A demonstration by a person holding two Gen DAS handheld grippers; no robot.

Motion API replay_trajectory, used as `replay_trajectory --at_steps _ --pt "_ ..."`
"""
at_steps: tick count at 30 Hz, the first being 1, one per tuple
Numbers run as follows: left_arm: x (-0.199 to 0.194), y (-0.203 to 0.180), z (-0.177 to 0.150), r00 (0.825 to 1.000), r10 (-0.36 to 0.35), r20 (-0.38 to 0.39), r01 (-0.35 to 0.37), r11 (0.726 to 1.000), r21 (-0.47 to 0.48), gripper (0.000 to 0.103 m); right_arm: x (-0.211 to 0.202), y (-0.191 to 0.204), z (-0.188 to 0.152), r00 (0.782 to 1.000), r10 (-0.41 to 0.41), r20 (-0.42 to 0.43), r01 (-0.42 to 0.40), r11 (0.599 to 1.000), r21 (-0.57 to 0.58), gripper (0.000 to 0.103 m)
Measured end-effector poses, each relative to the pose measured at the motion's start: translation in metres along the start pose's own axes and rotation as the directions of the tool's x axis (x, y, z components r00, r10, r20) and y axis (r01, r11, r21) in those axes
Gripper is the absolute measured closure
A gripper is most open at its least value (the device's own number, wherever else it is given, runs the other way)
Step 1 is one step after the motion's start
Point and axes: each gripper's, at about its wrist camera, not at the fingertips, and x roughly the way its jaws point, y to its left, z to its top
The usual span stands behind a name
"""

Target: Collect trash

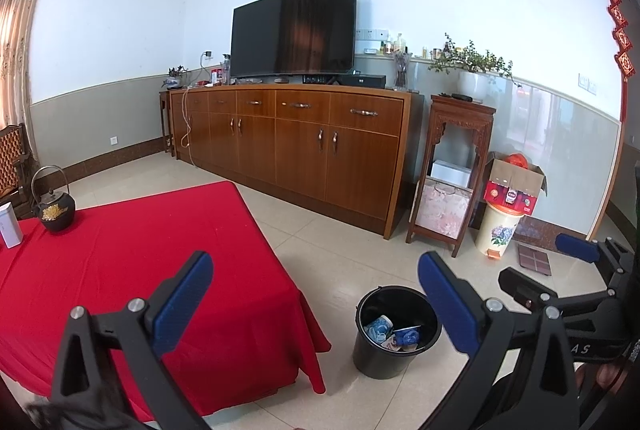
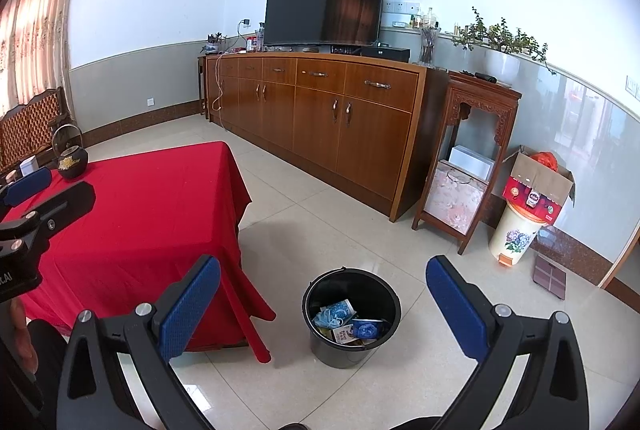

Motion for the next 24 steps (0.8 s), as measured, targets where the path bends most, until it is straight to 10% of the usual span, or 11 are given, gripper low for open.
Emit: replay_trajectory --at_steps 24 --pt "0.0046 0.0001 -0.0051 1.0 0.001 -0.015 0.0 0.999 0.033 0.0 0.0029 -0.0036 0.0023 1.0 0.004 -0.005 -0.004 1.0 -0.004 0.0"
